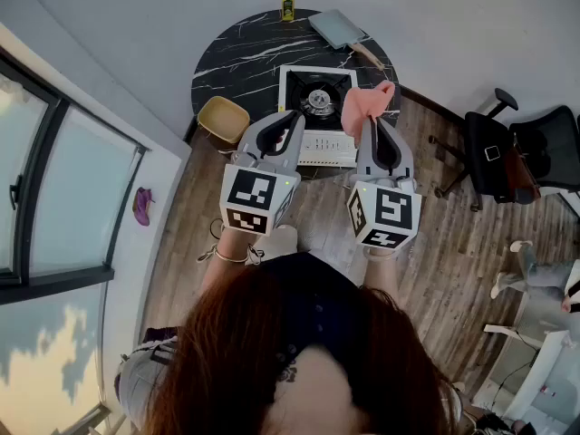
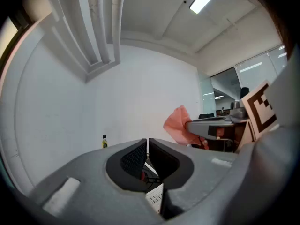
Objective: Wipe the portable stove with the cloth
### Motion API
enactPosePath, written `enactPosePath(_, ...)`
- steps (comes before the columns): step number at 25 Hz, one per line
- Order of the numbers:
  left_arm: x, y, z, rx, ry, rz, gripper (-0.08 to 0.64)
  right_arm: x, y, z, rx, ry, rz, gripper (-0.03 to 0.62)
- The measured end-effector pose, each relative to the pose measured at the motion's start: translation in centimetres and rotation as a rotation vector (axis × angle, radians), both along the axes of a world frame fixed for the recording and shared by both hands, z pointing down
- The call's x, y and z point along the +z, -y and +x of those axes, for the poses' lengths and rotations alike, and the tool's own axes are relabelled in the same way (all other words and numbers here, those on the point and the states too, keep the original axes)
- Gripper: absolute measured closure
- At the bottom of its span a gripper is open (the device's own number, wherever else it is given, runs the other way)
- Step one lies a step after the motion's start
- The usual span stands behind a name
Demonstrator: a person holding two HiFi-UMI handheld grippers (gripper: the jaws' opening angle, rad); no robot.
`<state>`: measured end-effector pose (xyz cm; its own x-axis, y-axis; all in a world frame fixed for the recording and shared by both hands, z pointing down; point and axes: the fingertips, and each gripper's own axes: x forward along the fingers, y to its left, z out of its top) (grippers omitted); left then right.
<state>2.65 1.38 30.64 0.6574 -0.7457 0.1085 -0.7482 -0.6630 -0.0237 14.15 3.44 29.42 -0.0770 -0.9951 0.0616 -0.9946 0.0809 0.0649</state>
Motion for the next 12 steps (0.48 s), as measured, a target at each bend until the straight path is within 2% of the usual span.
enactPosePath(12,0.5,2.3,-2.8,0.014,-0.01,0.003,0.537,0.5,2.4,-2.3,0.006,0.011,-0.011,0.569)
